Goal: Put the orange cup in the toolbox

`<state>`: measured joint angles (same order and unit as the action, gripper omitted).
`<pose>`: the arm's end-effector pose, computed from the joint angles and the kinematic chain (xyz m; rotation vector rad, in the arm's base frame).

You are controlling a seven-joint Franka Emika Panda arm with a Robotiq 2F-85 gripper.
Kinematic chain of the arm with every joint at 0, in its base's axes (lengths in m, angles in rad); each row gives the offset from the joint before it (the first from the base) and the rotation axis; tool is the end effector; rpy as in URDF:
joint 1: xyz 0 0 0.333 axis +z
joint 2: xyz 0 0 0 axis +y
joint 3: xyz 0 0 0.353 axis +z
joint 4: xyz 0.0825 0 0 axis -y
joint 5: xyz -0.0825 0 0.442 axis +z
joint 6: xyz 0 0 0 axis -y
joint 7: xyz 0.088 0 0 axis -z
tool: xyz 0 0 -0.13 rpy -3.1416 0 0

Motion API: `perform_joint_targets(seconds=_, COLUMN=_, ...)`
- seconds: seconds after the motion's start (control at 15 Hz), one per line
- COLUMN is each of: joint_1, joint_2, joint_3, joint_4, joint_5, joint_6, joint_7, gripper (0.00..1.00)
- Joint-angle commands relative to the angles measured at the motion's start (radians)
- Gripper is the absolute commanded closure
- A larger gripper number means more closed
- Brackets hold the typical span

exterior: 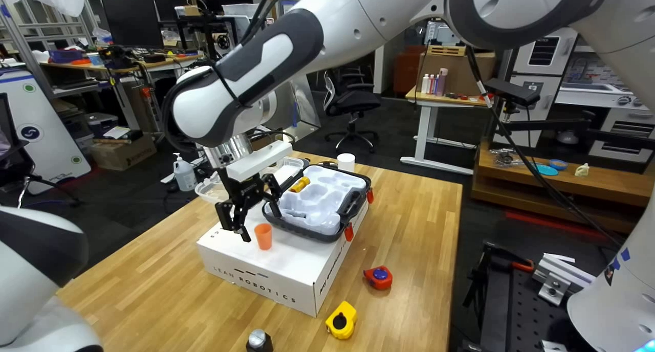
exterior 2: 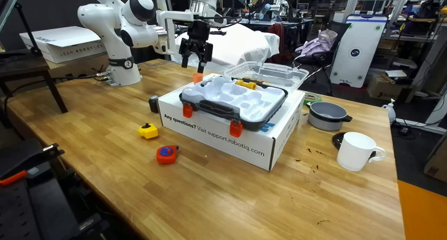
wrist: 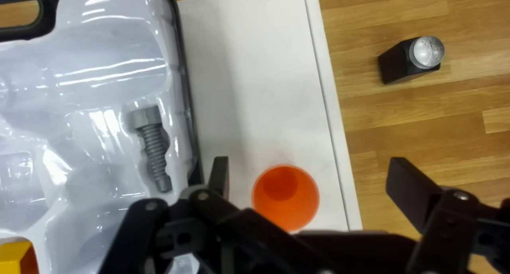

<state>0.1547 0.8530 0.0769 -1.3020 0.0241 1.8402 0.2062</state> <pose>0.7594 0.1698 0.1788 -3.0872 0.0028 0.5032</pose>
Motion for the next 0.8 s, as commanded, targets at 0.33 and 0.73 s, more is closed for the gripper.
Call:
perform_joint_targets(seconds=0.33, joint_1=0.010, joint_2=0.063, joint_3=-0.023, joint_4=0.099, joint_5=-0.003, joint_6=-0.076, joint_7=-0.012, gripper=0.00)
perform_joint_targets(seconds=0.73, joint_1=0.017, joint_2=0.110, joint_3=-0.025, joint_4=0.168, joint_5=-0.005, joint_6=-0.102, joint_7=-0.014, gripper=0.00)
